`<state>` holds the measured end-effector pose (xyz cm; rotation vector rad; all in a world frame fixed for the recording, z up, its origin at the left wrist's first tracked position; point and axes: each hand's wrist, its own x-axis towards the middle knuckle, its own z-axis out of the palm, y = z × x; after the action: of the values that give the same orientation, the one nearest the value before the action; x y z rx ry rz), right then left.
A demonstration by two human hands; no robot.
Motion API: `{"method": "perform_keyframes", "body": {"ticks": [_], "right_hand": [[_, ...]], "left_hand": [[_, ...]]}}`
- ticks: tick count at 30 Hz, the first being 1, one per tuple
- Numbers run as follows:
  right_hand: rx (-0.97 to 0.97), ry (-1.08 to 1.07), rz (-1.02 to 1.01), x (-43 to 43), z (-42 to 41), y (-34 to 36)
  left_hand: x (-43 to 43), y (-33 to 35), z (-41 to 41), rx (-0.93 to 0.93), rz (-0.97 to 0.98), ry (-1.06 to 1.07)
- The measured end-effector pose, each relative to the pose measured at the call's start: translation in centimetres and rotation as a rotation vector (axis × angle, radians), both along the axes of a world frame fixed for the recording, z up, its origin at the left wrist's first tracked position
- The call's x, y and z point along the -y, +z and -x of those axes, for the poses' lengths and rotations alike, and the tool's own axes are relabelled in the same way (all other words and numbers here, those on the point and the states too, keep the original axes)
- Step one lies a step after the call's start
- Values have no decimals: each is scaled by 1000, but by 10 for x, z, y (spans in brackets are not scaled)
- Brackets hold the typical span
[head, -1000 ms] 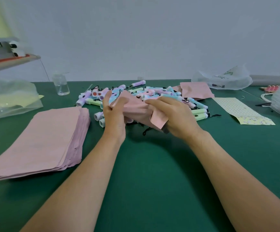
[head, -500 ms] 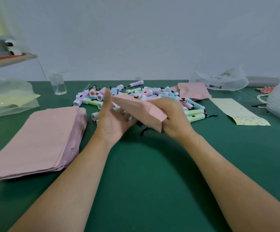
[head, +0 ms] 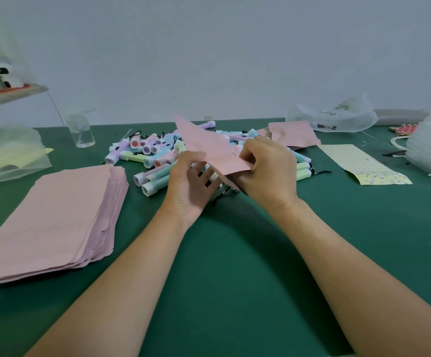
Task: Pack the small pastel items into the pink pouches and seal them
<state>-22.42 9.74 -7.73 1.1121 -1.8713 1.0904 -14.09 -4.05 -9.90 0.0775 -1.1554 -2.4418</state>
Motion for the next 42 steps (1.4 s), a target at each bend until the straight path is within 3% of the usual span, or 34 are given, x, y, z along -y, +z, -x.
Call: {"method": "perform_keyframes", "body": {"ticks": [4, 7, 13, 17, 21, 26, 30, 35, 39, 42], "right_hand": [[-43, 54, -59, -1, 2, -5], [-94, 74, -118, 2, -1, -7], [-291, 7, -243, 9, -1, -3], [-347, -90, -114, 6, 1, 2], [-283, -191, -32, 0, 2, 4], [-118, -137, -187, -2, 3, 0], [67, -167, -99, 0, 3, -2], [170, -172, -124, -1, 8, -6], [122, -24, -51, -3, 3, -2], [34, -45, 91, -3, 3, 2]], "left_hand": [[-14, 0, -2, 7, 74, -225], [-25, 2, -2, -103, 39, -333], [-26, 2, -3, -90, -121, -273], [-27, 3, -4, -76, -112, -256], [-32, 3, -4, -83, -60, -243], [-30, 4, -6, -58, -24, -194], [-26, 3, -4, -18, -42, -152], [-21, 2, -1, -17, 8, -237], [-21, 0, -1, 5, 32, -204], [-22, -1, 0, 35, 20, -138]]}}
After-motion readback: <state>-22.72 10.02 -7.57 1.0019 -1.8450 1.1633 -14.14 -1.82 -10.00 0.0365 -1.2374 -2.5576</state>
